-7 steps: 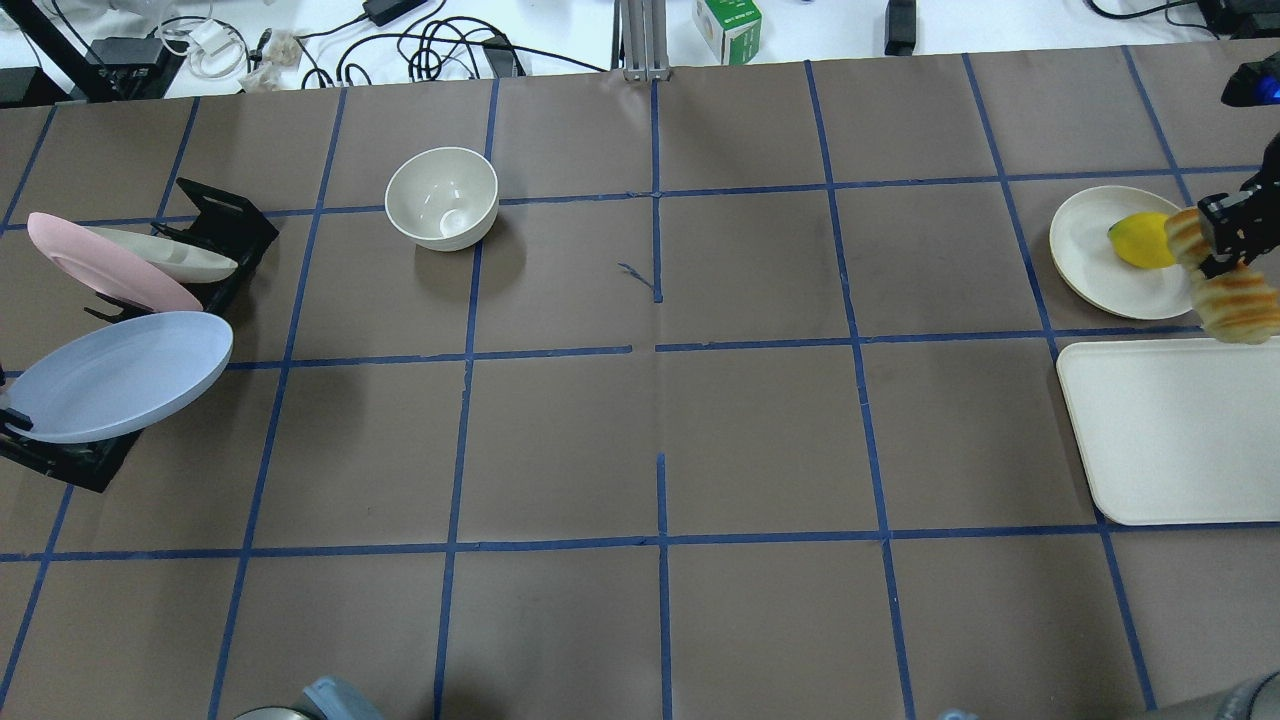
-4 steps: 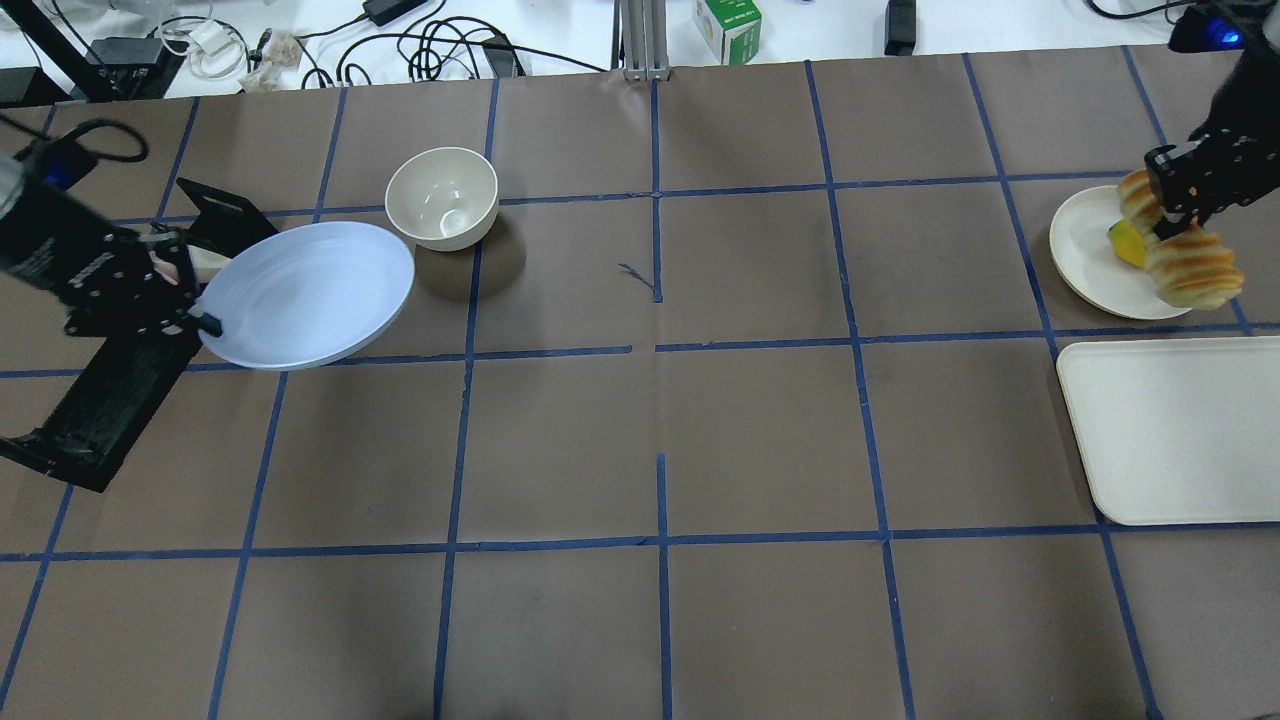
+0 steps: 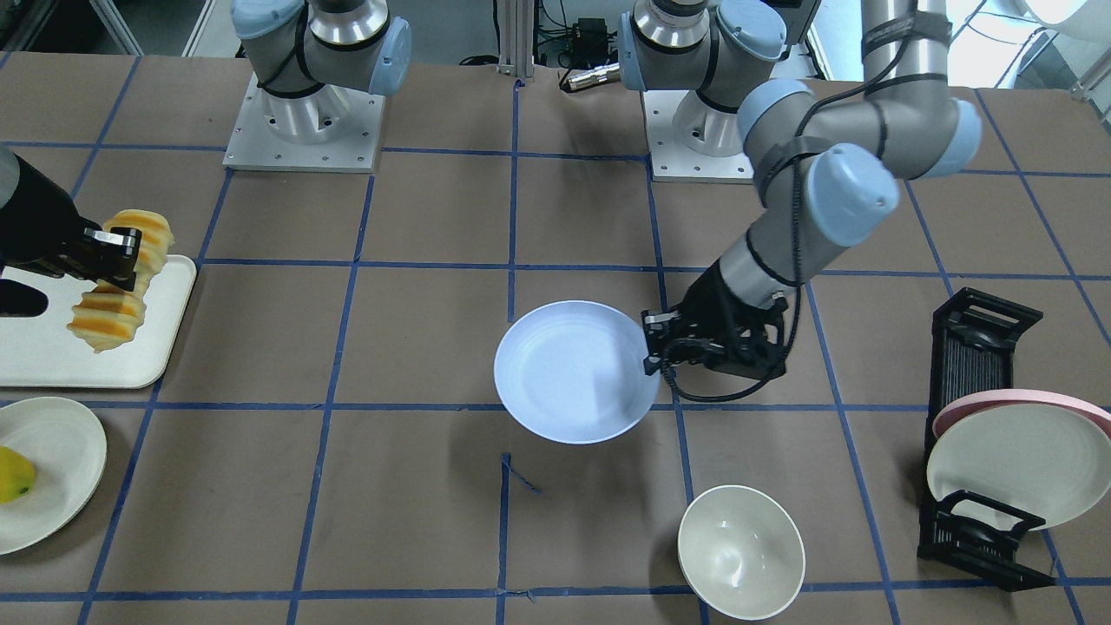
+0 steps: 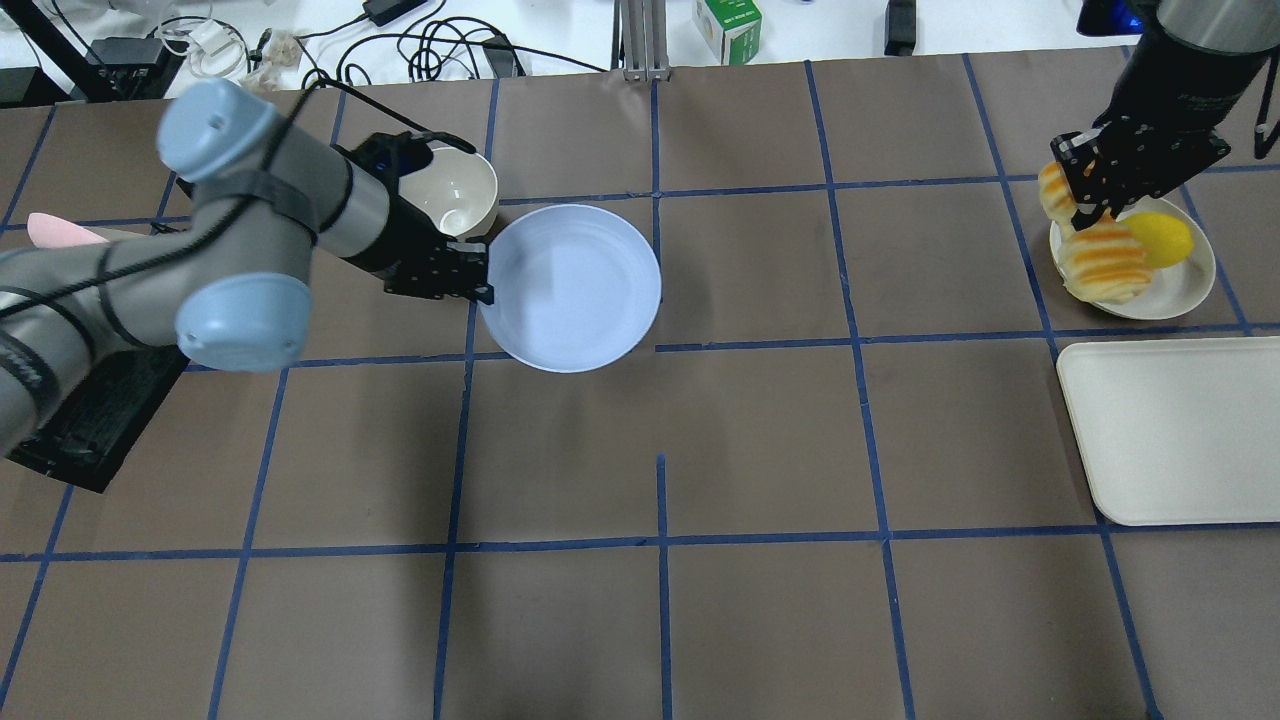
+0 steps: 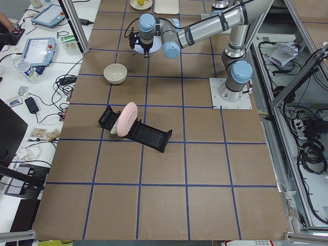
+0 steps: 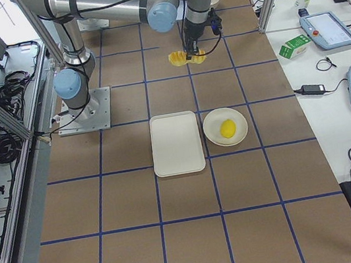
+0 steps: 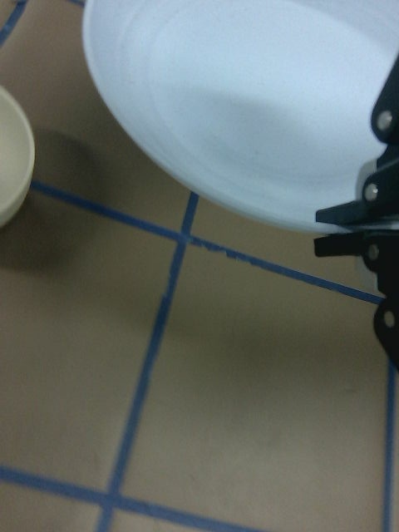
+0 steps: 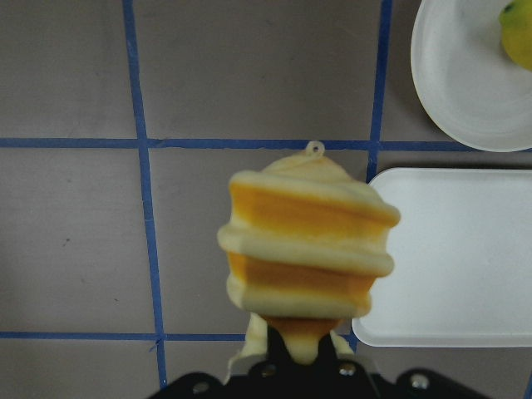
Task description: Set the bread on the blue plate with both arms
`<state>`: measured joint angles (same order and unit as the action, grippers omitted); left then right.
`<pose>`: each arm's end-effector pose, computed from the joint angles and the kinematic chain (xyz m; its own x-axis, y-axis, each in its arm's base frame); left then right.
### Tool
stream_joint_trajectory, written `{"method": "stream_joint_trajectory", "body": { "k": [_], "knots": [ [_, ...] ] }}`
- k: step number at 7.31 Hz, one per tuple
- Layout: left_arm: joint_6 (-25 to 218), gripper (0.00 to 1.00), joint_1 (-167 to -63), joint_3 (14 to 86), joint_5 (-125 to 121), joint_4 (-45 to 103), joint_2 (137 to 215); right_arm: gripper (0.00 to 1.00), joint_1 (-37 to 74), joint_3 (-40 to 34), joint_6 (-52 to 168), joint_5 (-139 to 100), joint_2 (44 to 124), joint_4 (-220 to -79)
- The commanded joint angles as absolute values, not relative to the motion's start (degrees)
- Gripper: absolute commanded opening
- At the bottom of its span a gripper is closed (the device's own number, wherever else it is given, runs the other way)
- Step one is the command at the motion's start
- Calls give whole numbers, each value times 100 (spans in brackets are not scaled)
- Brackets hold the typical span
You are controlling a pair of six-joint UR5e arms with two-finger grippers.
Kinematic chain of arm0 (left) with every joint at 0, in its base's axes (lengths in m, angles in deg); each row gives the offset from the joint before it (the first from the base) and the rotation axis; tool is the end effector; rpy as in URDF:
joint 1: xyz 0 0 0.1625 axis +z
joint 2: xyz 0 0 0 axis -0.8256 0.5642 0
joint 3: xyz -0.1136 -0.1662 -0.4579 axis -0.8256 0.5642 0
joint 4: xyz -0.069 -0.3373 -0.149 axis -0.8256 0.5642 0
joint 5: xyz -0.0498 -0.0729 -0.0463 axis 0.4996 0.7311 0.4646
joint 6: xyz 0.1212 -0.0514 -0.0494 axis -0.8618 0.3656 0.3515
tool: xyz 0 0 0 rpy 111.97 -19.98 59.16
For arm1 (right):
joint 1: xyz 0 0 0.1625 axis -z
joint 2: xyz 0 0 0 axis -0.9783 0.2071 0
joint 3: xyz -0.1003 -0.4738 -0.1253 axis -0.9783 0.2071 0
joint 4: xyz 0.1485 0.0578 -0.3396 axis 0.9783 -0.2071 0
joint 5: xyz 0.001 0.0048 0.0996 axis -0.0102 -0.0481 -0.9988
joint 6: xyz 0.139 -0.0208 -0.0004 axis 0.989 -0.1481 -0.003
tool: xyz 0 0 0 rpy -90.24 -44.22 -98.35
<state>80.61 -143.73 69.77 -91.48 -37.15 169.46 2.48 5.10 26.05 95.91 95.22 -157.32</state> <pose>-0.1684 -0.5224 0.3329 -0.9290 0.0235 0.3694 -0.0165 0.9944 -0.1045 -0.0028 -0.5213 0.4761 -0.9998 -0.0195 -0.0029 -0.0197 0.9850 0.1711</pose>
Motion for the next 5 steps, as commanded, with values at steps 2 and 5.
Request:
{"method": "stream_joint_trajectory", "body": {
  "k": [2, 5],
  "knots": [
    [8429, 0, -14995, 7313, -8939, -5243, 17893, 0, 28, 465, 3077, 8812, 9485, -15722],
    [8377, 81, -15022, 7252, -9019, -5528, 18193, 0, -517, 430, 3593, 8694, 9309, -16417]
  ]
}}
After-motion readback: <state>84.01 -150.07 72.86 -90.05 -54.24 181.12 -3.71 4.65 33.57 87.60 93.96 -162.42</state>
